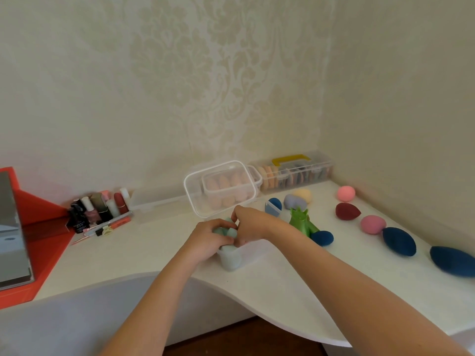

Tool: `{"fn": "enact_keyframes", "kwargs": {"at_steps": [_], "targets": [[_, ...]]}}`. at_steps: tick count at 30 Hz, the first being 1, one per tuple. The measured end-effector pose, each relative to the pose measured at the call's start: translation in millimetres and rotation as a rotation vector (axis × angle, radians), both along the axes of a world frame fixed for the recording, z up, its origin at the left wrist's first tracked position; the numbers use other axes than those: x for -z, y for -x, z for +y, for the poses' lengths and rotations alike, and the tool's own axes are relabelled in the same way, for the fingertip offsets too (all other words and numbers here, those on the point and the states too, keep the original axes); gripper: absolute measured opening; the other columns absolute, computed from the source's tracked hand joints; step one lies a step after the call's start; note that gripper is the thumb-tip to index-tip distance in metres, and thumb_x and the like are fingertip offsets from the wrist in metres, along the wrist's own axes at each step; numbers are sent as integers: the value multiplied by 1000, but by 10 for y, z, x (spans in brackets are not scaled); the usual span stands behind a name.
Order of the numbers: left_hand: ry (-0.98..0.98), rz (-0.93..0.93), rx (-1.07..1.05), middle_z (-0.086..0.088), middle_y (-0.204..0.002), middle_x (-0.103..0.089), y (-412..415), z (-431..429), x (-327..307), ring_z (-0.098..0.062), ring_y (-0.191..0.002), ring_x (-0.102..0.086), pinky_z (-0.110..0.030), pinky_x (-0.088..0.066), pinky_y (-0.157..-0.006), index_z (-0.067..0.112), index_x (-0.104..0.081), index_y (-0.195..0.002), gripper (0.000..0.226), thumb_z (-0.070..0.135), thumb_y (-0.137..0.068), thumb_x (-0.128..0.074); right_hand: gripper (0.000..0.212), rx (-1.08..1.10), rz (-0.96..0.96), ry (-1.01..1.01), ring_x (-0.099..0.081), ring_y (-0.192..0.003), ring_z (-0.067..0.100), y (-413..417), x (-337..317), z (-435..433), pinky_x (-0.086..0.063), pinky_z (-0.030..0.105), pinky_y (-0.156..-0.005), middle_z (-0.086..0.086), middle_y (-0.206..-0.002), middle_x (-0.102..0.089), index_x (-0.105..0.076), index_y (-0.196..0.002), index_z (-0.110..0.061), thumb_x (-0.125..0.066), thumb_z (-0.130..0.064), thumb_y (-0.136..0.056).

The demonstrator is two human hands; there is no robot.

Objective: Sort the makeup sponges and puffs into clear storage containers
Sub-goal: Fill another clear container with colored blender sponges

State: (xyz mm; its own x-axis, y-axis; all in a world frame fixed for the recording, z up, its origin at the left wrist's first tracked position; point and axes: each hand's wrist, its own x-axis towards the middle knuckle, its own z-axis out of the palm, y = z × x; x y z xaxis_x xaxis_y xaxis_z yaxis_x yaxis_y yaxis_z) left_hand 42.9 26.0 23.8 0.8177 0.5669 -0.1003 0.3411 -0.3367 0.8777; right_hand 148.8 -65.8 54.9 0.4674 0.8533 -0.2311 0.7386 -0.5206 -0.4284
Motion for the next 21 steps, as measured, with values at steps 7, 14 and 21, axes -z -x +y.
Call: {"fn": "enact_keyframes", "kwargs": {"at_steps": [7, 14, 21], "targets": [[27, 59, -69, 0, -96, -68, -69, -26, -68, -16, -89, -61, -22, -45, -72, 32, -67, -78, 27, 6, -72, -73, 46, 31, -58, -81, -49, -86, 21, 34, 71, 13, -32, 20, -52, 14, -115, -60, -44, -123, -5, -66, -16, -85], [5, 53, -122, -2, -89, -65, -93, -112, -109, -17, -80, -58, -19, -43, -62, 24, -69, -81, 17, 8, -76, -71, 48, -9, -53, -50, -60, -102, 25, 35, -34, -79, -41, 25, -67, 12, -116, -63, -49, -125, -6, -68, -22, -84], [-8, 21, -131, -3, -87, -64, -90, -112, -90, -9, -66, -55, -15, -42, -50, 13, -70, -94, 15, 10, -80, -71, 9, -28, 264, -657, -68, -68, 15, -164, -482, -505, -57, 30, -73, -6, -87, -68, -66, -94, -13, -67, -12, -85]]}}
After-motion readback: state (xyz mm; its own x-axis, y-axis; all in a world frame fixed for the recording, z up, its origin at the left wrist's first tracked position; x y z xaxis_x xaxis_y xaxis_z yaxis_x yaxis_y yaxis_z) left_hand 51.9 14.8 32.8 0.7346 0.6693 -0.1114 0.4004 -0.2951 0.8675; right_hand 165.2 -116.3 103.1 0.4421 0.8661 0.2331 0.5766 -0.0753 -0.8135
